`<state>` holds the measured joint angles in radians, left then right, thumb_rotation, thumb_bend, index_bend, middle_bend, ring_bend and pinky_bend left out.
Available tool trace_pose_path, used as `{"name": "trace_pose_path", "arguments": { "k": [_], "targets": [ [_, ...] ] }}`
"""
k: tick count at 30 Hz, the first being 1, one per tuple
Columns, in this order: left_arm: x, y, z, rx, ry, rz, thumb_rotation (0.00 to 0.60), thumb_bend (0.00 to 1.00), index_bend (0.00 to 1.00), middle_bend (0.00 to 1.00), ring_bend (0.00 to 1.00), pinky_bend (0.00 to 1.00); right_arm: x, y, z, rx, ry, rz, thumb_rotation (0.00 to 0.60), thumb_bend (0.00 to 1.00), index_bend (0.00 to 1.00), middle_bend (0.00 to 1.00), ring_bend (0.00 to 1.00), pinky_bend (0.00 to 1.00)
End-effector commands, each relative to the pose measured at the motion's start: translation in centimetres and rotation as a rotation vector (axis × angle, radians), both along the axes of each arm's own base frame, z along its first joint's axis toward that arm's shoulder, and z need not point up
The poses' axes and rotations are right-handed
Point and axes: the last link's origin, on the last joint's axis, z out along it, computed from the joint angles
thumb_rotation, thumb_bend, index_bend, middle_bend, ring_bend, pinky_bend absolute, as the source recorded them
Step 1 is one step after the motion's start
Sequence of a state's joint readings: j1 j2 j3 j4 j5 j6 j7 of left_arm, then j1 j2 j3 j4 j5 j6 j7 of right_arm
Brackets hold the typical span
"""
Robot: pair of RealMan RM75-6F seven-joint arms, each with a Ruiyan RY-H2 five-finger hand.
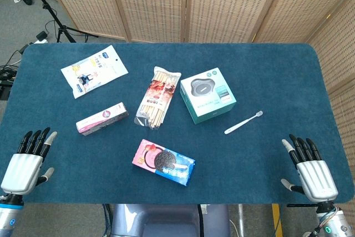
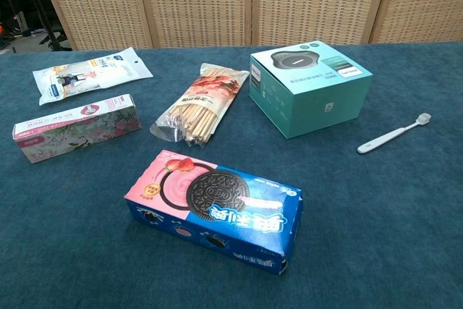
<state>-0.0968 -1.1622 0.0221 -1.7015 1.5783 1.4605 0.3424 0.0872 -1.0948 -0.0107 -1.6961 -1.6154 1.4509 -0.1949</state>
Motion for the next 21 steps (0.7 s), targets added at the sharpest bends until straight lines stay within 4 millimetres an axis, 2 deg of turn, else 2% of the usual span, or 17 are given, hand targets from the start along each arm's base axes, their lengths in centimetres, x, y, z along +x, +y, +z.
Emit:
{"name": "trace_pose_path", "arguments": {
  "k": [1, 21],
  "targets": [
    [-0.01, -0.01, -0.05, -0.002, 0.003, 0.001, 0.600, 0.21, 0.00, 0.00, 0.00, 0.00, -0.07, 0.00, 0.01, 0.001, 0.002, -0.003, 0.600, 0.10, 0.00, 0.00, 0.00, 0.00],
    [0.05, 0.04, 0.00, -0.004, -0.008, -0.001, 0.600, 0.21, 0.00, 0.00, 0.00, 0.00, -0.10, -0.10, -0.18, 0.007, 0.004, -0.009, 0.600, 0.10, 0.00, 0.00, 0.00, 0.00]
  ]
}}
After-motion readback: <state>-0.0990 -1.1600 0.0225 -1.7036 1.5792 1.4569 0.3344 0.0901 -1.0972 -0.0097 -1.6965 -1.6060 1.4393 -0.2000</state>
